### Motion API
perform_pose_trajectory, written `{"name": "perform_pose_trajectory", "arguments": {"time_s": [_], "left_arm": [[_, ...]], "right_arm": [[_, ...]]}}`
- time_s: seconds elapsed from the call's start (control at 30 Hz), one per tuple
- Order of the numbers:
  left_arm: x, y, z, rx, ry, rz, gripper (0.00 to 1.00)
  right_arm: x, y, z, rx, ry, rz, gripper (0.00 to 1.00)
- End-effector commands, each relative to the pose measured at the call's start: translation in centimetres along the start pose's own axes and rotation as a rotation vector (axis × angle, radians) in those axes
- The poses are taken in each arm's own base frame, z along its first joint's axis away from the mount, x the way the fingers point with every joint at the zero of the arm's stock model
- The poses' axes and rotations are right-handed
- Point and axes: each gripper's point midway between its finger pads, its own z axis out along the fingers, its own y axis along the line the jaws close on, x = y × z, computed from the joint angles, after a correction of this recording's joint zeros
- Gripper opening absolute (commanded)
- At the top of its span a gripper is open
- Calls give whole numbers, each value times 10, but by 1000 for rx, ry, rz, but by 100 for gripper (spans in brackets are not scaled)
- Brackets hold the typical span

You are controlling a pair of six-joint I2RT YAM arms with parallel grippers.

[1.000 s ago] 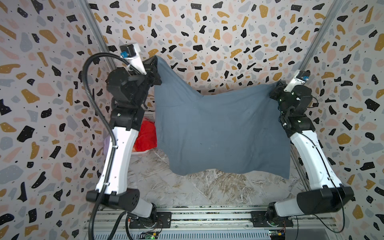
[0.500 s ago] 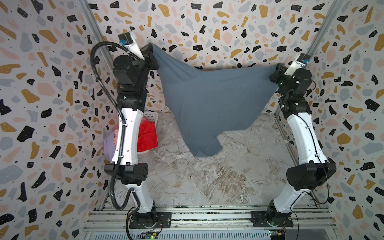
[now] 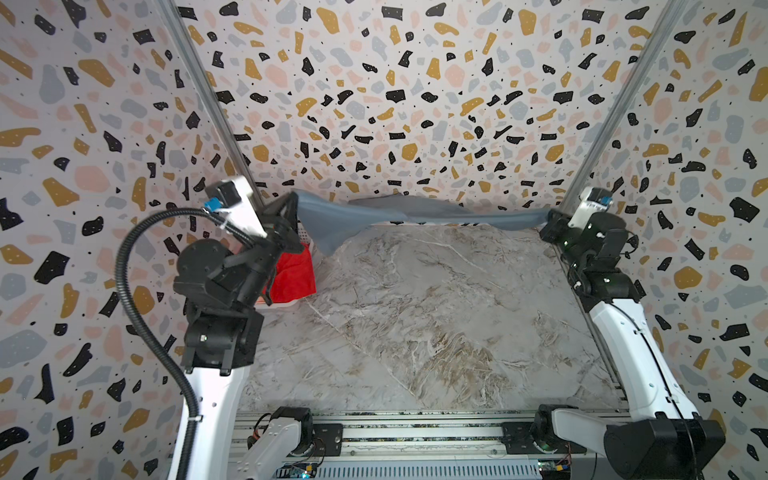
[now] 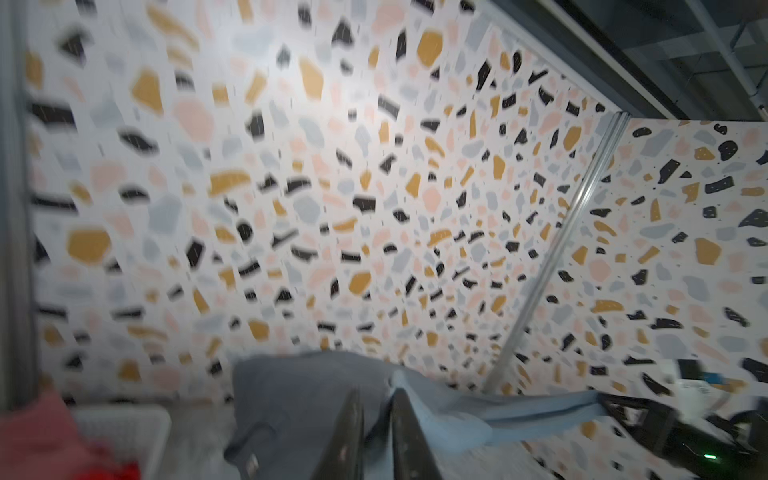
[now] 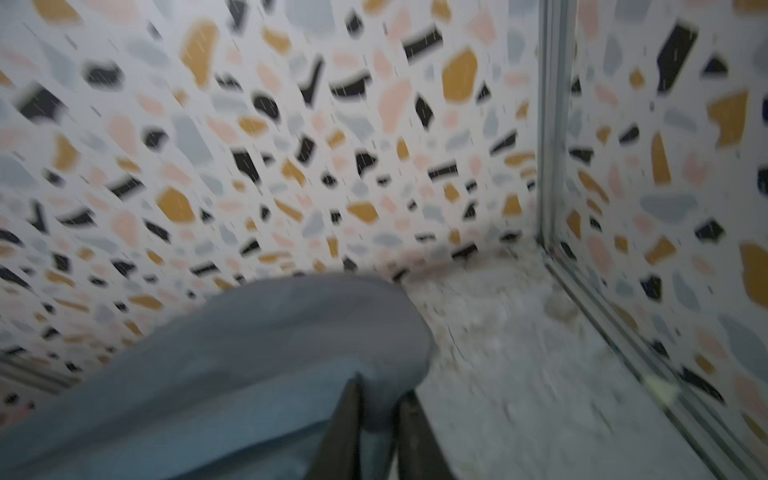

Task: Fold and stack the t-shirts
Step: 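Lower the shirt onto the table with both grippers, laying it flat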

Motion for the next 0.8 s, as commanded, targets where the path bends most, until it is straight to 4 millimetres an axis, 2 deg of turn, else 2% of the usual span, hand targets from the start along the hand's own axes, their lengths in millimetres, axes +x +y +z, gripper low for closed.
{"name": "perform_pose_trajectory", "arguments": {"time_s": [0.0,0.03,0.07,0.13,0.23,0.3,0.37,0.47,0.6,0.77], "left_arm": [[68,-4,-24,37,238,-161,47],[62,-8,-31,41,217,-146,53],[52,-13,-35,51,189,-130,58],[31,-21,-33,68,148,-99,63],[31,-33,-14,165,193,-110,68],[38,-24,-1,159,189,-135,68],[52,-11,14,139,205,-155,69],[86,15,45,91,290,-202,70],[126,51,81,-1,351,-239,71],[181,89,119,-102,450,-266,74]], "right_arm": [[39,-22,-20,60,144,23,70],[42,-22,-21,58,170,19,74],[39,-20,-23,57,171,12,74],[24,-13,-25,33,136,-1,74],[6,3,-19,-37,97,9,74],[5,12,-9,-94,93,36,74],[10,23,6,-164,102,75,74],[15,40,32,-253,111,120,73],[25,67,73,-343,152,98,73],[53,89,130,-394,233,84,73]]}}
